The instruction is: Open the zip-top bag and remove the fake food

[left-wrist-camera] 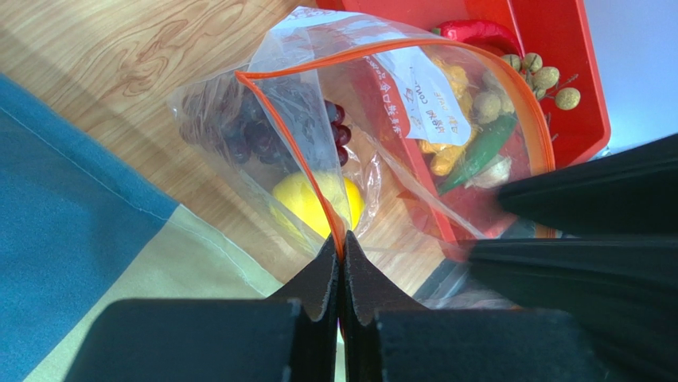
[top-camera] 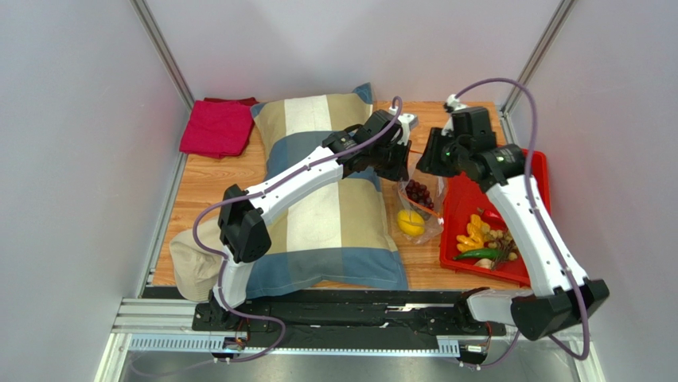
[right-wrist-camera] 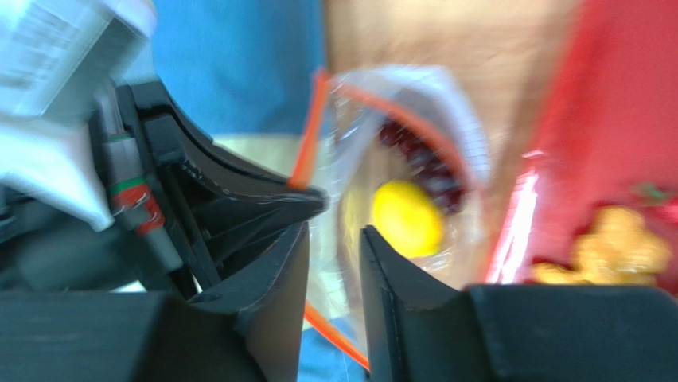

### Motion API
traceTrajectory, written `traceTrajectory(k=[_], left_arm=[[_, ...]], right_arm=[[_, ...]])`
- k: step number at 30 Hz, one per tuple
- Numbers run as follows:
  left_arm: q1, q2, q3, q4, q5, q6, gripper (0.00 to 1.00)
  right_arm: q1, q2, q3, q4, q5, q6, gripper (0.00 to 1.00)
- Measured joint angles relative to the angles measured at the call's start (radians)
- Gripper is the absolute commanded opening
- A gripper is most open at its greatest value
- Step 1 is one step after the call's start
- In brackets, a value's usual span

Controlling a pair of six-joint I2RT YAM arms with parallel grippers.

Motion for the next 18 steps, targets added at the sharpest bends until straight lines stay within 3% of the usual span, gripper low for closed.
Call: traceTrajectory(k=[3,9,14,15,18], left_arm=[[0.0,0.0,0.003,0.0,0.0,0.0,0.0],[0.0,0.0,0.004,0.0,-0.002,-0.001,0.0],[0.0,0.0,-0.008,0.0,-0.008,-0.007,0.0],[0.0,0.0,-0.013,0.0,-0.009,-0.009,0.0],[0.0,0.0,-0.027,-0.001,-0.011,-0.016,0.0]], right_arm=[[0.025,0.078,-0.059,0.011,-0.055,0.014,0.15],[0.024,0.151,-0.223,0.022,-0.058,0.023,0.18],[0.024,0.163,-0.323,0.081,-0.052,0.024,0.32],[0.024,0.172,-0.344,0.092,-0.052,0.024,0.42],[0.025,0.206,-0.406,0.13,-0.053,0.027,0.56]])
